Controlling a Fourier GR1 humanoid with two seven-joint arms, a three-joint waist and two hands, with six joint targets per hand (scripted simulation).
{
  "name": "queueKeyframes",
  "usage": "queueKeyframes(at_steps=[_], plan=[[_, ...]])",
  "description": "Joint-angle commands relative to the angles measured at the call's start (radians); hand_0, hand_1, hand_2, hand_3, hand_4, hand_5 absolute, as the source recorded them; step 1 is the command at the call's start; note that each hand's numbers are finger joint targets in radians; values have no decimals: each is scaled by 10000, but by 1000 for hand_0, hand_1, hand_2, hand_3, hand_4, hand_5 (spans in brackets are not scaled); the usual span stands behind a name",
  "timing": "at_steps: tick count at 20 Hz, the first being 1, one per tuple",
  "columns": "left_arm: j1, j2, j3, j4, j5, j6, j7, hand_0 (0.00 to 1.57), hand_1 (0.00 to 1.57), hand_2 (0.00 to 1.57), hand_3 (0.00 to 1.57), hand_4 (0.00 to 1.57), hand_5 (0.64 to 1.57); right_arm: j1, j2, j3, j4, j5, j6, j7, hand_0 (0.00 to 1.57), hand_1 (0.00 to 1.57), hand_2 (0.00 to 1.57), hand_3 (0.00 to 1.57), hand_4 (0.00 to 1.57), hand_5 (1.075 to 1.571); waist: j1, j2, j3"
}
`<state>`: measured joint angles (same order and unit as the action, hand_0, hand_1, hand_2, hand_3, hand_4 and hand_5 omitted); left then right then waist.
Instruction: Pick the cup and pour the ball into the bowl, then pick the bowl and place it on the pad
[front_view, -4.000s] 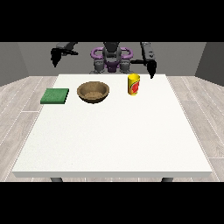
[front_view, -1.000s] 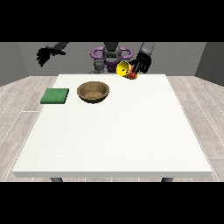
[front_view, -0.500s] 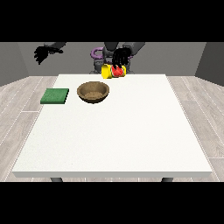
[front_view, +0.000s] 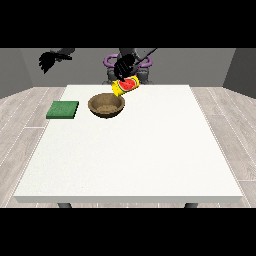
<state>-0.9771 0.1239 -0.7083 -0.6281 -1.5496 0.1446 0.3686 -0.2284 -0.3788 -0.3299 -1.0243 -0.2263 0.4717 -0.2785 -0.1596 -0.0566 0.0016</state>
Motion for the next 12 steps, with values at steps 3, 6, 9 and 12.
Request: queueKeyframes(at_steps=[3, 6, 9, 12], plan=[[-235, -610, -1028, -60, -1257, -1538, -422, 1451, 1451, 1571, 1571, 1529, 1143, 115, -434, -384, 454, -97, 128, -195, 0, 0, 0, 0, 0, 1571, 443, -279, -7], [-11, -375, -781, 83, -1696, -1165, -344, 1446, 1446, 1571, 1571, 1529, 1129, 154, -187, -50, -140, -187, 168, 458, 0, 0, 0, 0, 0, 1570, 91, -157, -16], [-622, -346, -283, -126, -1714, -1493, -812, 1447, 1447, 1571, 1571, 1532, 1135, -203, -86, -96, 87, -295, -35, 706, 0, 0, 0, 0, 0, 1568, 437, 99, -14], [265, -557, 2180, -1336, 1028, 410, 196, 1499, 1499, 1571, 1571, 1571, 1092, -30, 157, -341, 208, -247, -760, 731, 0, 0, 0, 0, 225, 1565, 1396, -133, -85]])
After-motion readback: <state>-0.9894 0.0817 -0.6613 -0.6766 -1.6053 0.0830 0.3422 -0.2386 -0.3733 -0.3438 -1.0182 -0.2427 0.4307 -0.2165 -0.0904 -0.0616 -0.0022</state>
